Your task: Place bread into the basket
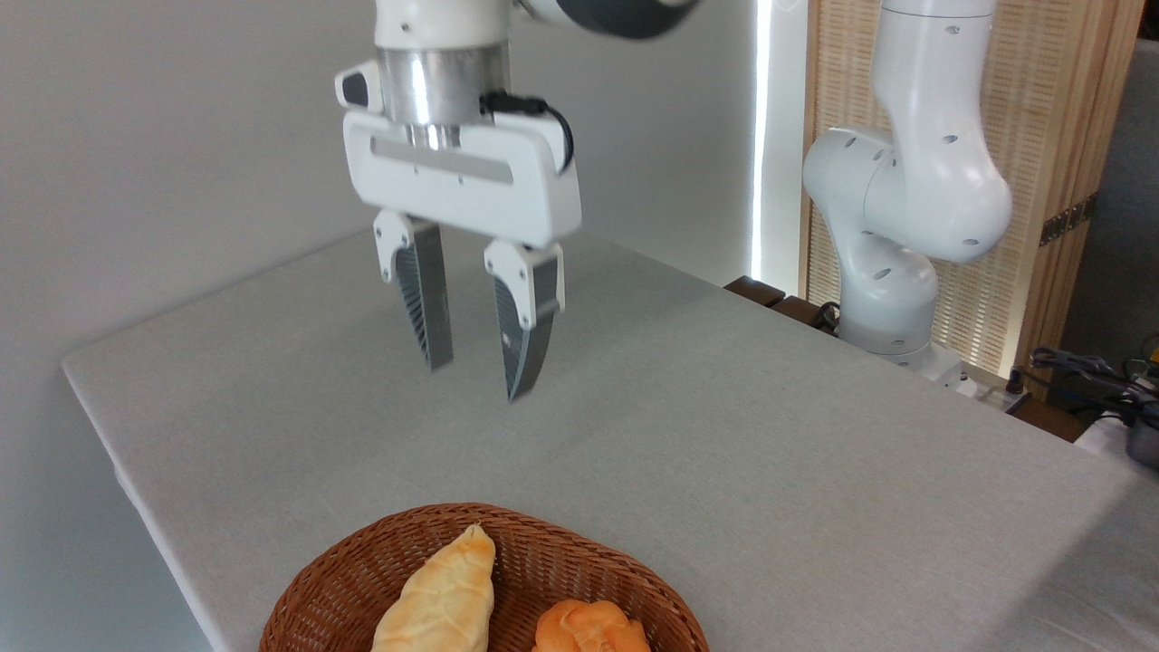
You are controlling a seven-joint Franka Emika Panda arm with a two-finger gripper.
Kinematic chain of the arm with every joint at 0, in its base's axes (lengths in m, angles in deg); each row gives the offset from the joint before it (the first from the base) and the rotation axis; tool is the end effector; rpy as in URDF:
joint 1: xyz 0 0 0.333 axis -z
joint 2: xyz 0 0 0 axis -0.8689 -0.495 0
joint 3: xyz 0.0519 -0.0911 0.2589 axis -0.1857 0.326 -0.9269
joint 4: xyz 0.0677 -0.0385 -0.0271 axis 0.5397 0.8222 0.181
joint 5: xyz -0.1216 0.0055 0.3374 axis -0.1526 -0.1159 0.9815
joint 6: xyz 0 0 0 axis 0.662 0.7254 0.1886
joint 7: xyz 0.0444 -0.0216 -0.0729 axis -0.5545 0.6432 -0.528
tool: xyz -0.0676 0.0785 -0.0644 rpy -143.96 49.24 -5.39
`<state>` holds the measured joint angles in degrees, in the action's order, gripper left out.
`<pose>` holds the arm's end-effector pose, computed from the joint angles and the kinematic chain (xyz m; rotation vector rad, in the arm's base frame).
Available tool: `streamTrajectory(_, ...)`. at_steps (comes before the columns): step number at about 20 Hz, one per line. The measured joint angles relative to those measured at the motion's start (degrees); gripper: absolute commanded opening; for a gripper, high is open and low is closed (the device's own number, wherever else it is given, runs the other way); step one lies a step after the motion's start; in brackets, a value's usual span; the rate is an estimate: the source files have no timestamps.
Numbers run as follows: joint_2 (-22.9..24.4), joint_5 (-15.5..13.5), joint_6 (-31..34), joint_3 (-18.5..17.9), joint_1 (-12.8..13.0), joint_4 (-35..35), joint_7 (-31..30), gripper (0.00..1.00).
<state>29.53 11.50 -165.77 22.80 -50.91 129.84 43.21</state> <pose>0.5054 -0.0234 0.5362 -2.9526 0.8771 -0.1765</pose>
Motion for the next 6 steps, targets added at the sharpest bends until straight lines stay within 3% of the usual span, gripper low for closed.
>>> streamTrajectory(6, -0.33, -4.1, 5.07, 1.42, -0.07, -1.49, 3.75, 1.0)
